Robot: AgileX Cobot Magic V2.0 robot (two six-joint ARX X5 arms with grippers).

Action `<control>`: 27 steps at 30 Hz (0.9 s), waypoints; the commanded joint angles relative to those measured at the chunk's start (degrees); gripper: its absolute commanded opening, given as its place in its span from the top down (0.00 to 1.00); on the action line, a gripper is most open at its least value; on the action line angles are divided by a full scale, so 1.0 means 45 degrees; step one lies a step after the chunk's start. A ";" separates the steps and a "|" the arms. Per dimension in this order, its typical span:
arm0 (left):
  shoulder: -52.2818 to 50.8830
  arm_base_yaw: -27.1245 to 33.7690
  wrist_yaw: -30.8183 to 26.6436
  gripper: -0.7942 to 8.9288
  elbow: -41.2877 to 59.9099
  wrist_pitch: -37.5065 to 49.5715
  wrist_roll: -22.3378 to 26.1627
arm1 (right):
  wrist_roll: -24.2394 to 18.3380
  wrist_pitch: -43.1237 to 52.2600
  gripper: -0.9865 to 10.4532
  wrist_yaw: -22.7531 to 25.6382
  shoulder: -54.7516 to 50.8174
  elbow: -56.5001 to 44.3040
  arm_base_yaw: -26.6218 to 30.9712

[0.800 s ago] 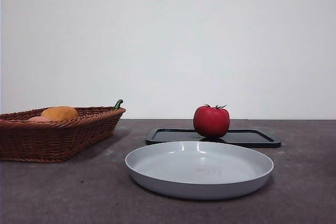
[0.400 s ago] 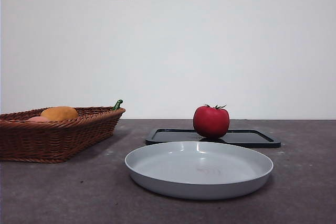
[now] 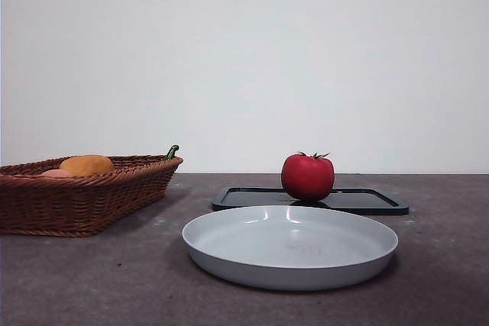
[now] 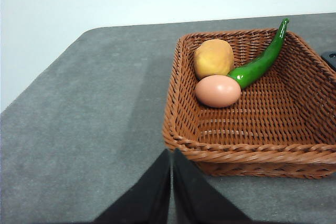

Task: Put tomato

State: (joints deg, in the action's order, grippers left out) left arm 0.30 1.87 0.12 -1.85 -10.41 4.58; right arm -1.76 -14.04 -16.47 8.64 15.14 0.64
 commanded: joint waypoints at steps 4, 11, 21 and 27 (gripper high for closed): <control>-0.0029 0.0019 0.0000 0.91 0.0262 -0.0092 -0.0102 | 0.1447 0.1229 0.90 0.1656 -0.1195 -0.1851 0.0010; -0.0029 0.0019 0.0000 0.91 0.0262 -0.0092 -0.0102 | 0.1593 0.1321 0.90 0.3031 -0.1875 -0.2977 0.0010; -0.0029 0.0019 0.0005 0.91 0.0262 -0.0092 -0.0102 | 0.1574 0.0801 0.90 0.3104 -0.1875 -0.3225 0.0005; -0.0029 0.0019 0.0000 0.91 0.0262 -0.0092 -0.0102 | 0.1583 0.0937 0.90 0.3094 -0.1875 -0.3225 -0.0005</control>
State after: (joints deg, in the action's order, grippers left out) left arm 0.30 1.87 0.14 -1.85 -10.44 4.56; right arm 4.78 -9.63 -2.74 0.38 0.93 0.64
